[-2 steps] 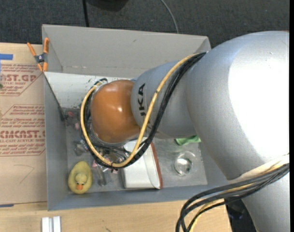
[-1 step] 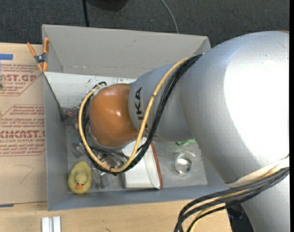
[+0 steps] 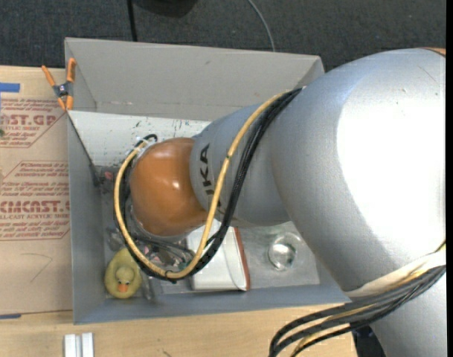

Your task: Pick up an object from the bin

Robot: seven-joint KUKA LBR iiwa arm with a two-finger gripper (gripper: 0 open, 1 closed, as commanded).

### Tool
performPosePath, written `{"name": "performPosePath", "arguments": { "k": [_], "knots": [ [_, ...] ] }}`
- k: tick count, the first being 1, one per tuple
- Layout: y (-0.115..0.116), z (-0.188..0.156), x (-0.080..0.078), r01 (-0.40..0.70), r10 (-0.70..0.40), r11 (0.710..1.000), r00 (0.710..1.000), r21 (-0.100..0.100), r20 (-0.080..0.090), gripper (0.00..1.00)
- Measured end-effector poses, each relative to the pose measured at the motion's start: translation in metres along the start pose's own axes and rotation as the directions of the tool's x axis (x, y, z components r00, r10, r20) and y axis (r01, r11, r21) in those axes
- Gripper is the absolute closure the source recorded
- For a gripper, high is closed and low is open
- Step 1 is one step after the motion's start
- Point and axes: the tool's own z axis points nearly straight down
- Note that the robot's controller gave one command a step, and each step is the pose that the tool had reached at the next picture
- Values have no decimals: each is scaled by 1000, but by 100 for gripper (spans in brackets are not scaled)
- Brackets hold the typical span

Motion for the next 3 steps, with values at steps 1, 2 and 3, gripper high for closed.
{"name": "performPosePath", "arguments": {
  "k": [1, 2, 3],
  "knots": [
    [7, -2, 1, 308, -308, 951, 951, 2, 9, 100],
    [6, -2, 0, 351, -351, 936, 936, 1, 8, 100],
    [2, -120, -16, 328, -328, 945, 944, 1, 12, 100]
  ]
}}
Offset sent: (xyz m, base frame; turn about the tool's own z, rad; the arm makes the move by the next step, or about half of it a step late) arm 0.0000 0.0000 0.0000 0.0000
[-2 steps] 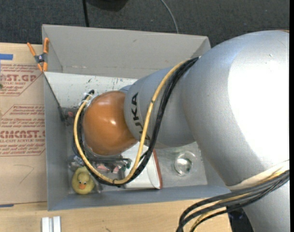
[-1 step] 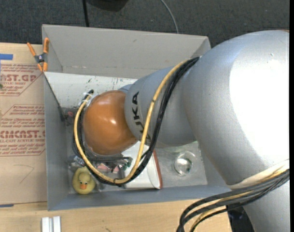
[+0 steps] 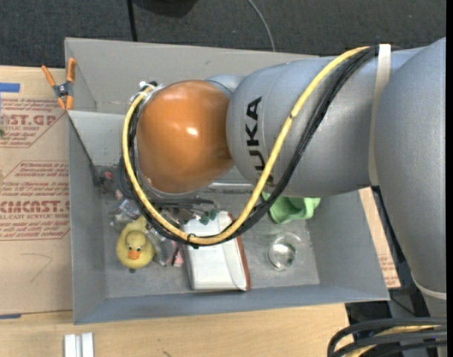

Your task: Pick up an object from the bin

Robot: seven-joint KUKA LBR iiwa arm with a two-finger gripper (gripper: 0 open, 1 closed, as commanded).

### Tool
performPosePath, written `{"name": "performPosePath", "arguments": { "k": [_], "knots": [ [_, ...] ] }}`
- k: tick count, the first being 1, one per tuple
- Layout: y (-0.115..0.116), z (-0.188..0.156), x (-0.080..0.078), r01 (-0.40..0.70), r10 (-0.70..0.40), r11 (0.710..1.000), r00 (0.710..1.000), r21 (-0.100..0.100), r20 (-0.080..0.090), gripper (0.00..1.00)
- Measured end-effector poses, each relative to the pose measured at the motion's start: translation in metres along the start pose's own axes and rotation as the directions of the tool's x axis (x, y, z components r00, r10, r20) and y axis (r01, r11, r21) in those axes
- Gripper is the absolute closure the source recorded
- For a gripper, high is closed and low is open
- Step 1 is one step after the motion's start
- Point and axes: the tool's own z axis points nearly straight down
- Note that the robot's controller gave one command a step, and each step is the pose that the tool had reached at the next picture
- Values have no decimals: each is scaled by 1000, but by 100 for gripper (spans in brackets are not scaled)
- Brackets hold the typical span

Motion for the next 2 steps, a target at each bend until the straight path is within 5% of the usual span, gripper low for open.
{"name": "performPosePath", "arguments": {
  "k": [2],
  "knots": [
    [2, -24, -2, -20, 20, 1000, 1000, -2, -3, 100]
  ]
}}
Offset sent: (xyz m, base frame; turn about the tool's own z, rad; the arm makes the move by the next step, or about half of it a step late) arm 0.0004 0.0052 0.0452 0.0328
